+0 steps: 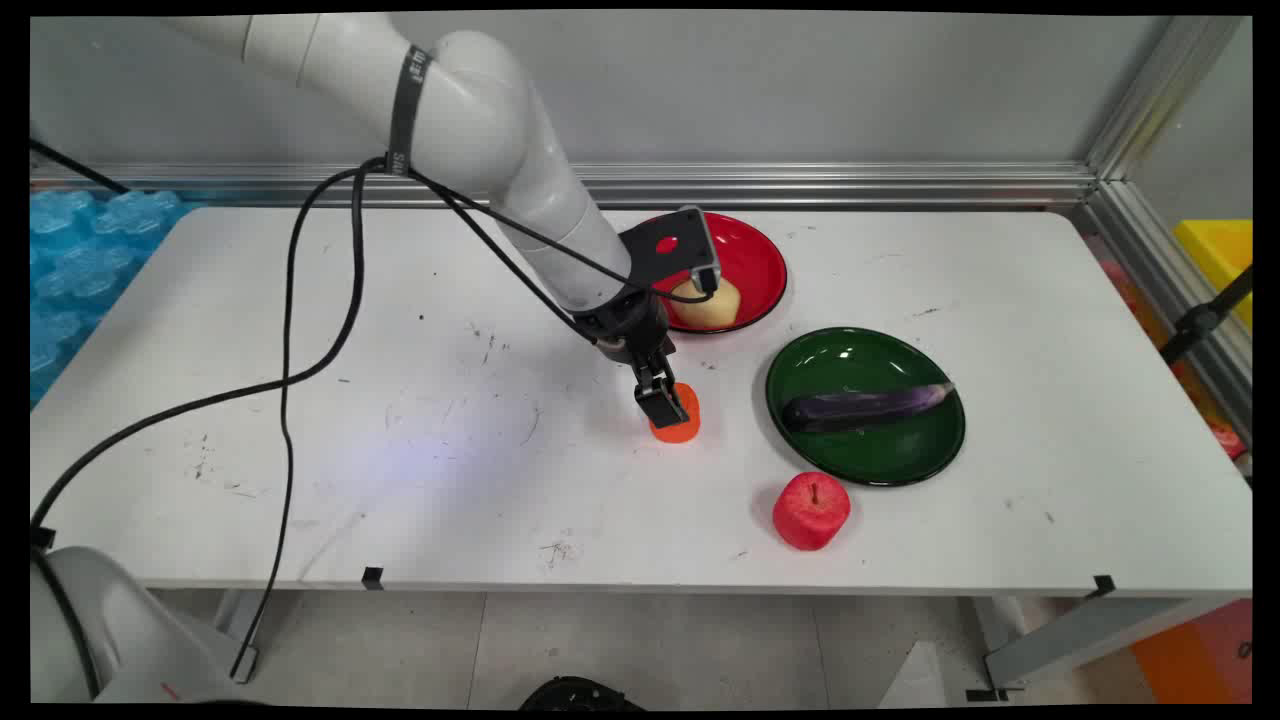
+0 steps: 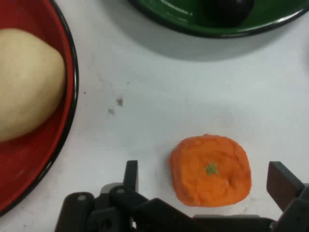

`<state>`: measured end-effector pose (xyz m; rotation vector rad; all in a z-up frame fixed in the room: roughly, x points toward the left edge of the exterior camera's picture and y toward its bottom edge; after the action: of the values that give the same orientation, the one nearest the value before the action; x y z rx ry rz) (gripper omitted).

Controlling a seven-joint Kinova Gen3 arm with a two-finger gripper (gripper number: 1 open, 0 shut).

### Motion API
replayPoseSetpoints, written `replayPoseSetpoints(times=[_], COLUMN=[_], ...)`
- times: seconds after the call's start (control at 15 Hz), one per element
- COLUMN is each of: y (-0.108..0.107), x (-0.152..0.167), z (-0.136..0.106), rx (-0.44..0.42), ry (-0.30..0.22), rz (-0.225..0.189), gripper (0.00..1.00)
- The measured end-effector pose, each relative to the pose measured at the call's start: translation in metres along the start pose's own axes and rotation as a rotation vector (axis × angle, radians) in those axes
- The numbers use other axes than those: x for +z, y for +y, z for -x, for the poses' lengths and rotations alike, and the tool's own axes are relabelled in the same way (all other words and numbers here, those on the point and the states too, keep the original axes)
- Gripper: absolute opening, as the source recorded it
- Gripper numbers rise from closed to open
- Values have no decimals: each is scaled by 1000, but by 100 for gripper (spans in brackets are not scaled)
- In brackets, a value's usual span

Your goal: Pick up the eggplant from the green plate

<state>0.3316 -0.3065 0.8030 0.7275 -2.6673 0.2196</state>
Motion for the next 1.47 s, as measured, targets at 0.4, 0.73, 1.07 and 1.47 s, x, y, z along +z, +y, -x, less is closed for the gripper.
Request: replayPoseSetpoints(times=[0.4,0.73,1.07,1.47], y=[3,11,18,23], x=[-31,-70,-106,-121], z=[-3,5,10,-13], rx=[35,65,107,83], ry=[32,42,57,110], rz=[9,30,51,64], gripper=[100,100,100,100])
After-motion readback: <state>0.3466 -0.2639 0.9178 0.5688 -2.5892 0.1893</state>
